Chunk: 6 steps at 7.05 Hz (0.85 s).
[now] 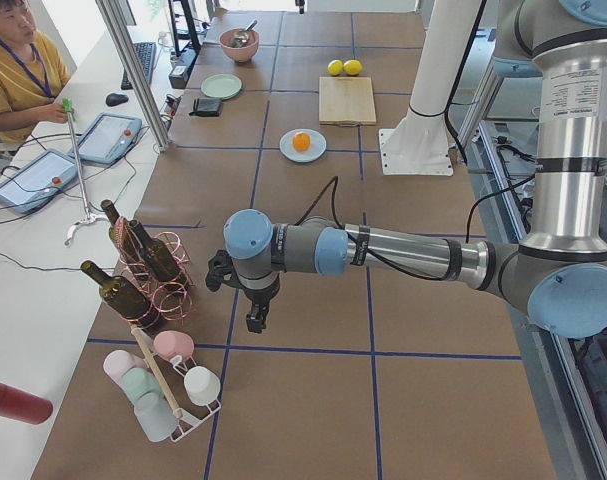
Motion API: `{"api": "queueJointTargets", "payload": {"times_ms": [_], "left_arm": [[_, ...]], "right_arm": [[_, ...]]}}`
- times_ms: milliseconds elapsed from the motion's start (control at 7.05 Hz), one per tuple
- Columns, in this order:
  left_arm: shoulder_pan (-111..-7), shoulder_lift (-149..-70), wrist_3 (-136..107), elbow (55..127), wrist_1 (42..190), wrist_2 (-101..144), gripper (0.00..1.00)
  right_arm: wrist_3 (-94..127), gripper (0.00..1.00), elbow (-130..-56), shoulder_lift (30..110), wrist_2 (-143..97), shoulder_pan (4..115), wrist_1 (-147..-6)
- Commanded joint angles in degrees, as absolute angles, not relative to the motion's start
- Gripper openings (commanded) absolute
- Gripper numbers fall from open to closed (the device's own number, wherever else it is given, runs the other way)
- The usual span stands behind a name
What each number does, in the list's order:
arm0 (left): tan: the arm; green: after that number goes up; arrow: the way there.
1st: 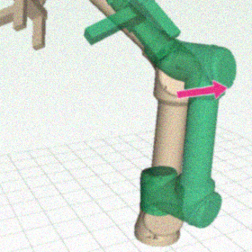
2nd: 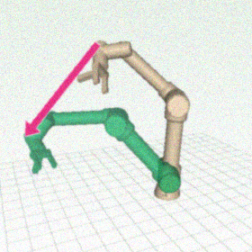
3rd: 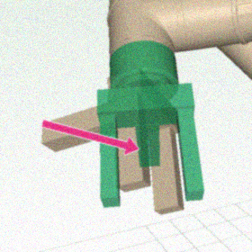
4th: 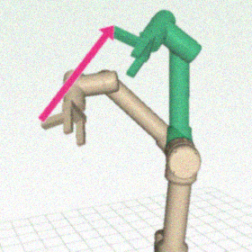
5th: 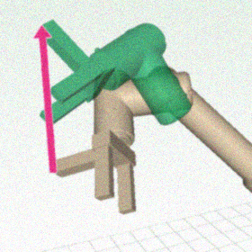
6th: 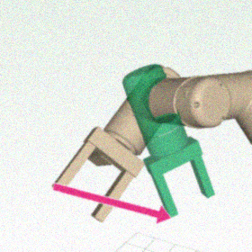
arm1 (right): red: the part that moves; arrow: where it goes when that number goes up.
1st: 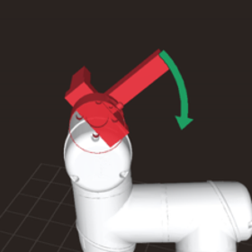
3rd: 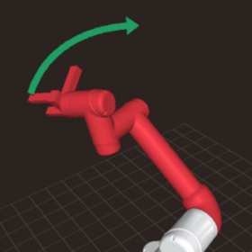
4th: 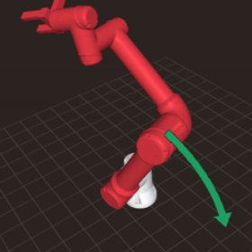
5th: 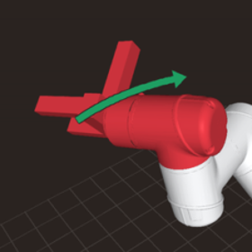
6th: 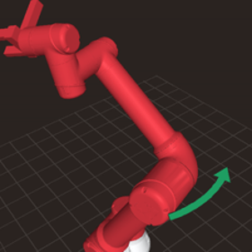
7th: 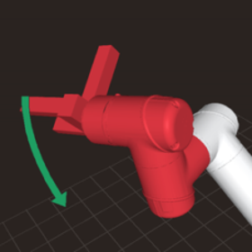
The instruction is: Pick orange to plate
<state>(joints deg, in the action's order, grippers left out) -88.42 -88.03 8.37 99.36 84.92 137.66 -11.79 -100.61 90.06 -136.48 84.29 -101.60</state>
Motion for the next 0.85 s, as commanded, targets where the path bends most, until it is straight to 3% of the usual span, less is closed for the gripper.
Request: {"api": "queueJointTargets", "payload": {"times_ms": [0, 709], "left_arm": [[-88.4, -88.1, 8.6, 97.7, 85.2, 137.7, 1.00], [-88.5, -87.8, 7.8, 97.8, 84.9, 137.6, 1.00]], "right_arm": [[-10.5, 1.00, -100.5, 90.2, -136.3, 84.3, -101.5], [-10.5, 1.00, -97.2, 89.3, -136.1, 84.3, -99.1]]}}
